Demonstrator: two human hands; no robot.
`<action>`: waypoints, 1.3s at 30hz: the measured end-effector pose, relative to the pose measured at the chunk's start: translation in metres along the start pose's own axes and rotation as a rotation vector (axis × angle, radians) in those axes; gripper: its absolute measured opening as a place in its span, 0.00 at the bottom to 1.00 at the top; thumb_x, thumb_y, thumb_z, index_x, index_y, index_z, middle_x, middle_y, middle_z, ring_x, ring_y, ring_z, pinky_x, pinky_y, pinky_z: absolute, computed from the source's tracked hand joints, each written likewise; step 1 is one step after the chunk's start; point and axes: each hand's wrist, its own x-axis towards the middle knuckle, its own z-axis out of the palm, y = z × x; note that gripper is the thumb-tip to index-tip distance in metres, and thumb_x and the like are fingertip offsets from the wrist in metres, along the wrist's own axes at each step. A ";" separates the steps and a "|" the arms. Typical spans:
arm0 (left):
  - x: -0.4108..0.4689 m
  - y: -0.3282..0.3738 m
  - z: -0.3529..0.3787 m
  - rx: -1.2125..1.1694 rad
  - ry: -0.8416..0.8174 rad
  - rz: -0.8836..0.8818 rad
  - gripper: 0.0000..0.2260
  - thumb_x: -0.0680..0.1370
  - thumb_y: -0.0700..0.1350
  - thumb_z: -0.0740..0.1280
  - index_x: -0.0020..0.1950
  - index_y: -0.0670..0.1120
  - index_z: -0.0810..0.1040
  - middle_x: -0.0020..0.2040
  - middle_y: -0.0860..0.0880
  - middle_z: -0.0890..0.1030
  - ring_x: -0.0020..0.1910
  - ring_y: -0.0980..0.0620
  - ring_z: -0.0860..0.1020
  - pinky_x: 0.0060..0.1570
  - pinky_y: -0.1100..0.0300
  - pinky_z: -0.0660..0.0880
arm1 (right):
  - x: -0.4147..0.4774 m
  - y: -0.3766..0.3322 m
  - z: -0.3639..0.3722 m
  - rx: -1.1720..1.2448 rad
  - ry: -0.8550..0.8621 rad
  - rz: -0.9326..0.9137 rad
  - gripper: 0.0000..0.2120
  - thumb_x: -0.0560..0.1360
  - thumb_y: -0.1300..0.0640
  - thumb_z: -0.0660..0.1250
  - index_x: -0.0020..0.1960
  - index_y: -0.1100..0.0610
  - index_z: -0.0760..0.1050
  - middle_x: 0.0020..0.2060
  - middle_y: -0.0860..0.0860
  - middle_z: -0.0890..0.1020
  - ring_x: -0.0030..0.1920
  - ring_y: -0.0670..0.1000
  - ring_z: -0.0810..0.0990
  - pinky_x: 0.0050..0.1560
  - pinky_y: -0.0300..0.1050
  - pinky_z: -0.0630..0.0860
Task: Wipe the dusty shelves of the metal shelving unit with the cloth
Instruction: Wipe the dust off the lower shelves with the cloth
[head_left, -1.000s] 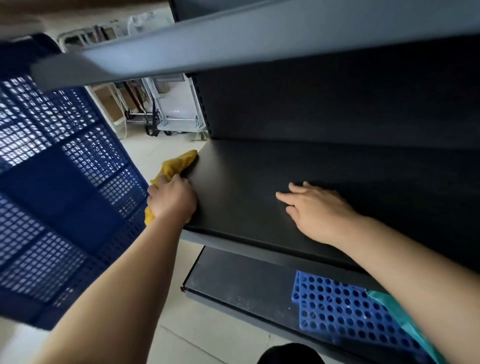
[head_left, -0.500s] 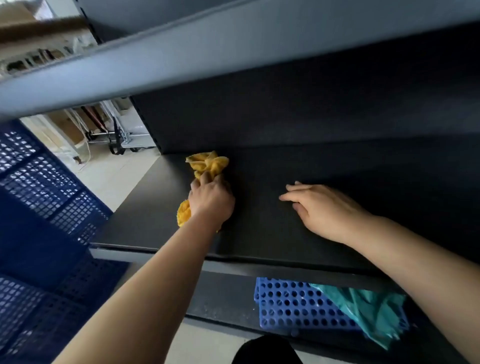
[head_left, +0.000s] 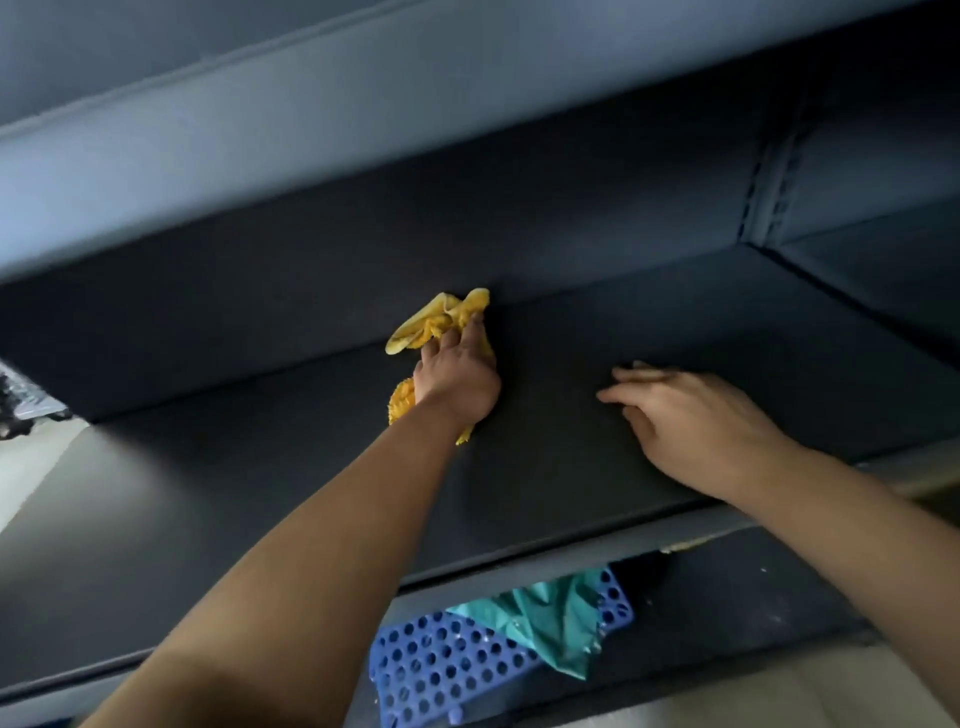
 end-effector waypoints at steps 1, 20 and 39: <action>0.004 0.014 0.005 0.000 -0.009 0.035 0.29 0.81 0.48 0.56 0.79 0.56 0.46 0.78 0.49 0.55 0.77 0.42 0.52 0.73 0.46 0.55 | -0.007 0.013 -0.003 -0.016 0.020 0.034 0.19 0.81 0.57 0.56 0.70 0.45 0.71 0.73 0.45 0.67 0.74 0.46 0.63 0.69 0.48 0.67; -0.021 0.207 0.081 0.028 -0.190 0.720 0.19 0.84 0.50 0.52 0.75 0.59 0.62 0.79 0.52 0.55 0.75 0.44 0.55 0.74 0.52 0.54 | -0.128 0.108 -0.031 -0.131 0.188 0.645 0.28 0.75 0.65 0.59 0.73 0.50 0.66 0.72 0.50 0.69 0.74 0.50 0.64 0.67 0.50 0.67; -0.119 0.183 0.077 -0.177 -0.194 0.951 0.28 0.81 0.43 0.60 0.78 0.58 0.52 0.74 0.51 0.66 0.67 0.45 0.64 0.67 0.50 0.64 | -0.169 0.089 -0.032 -0.187 0.009 0.836 0.24 0.72 0.64 0.56 0.67 0.50 0.71 0.54 0.52 0.80 0.52 0.56 0.80 0.40 0.45 0.72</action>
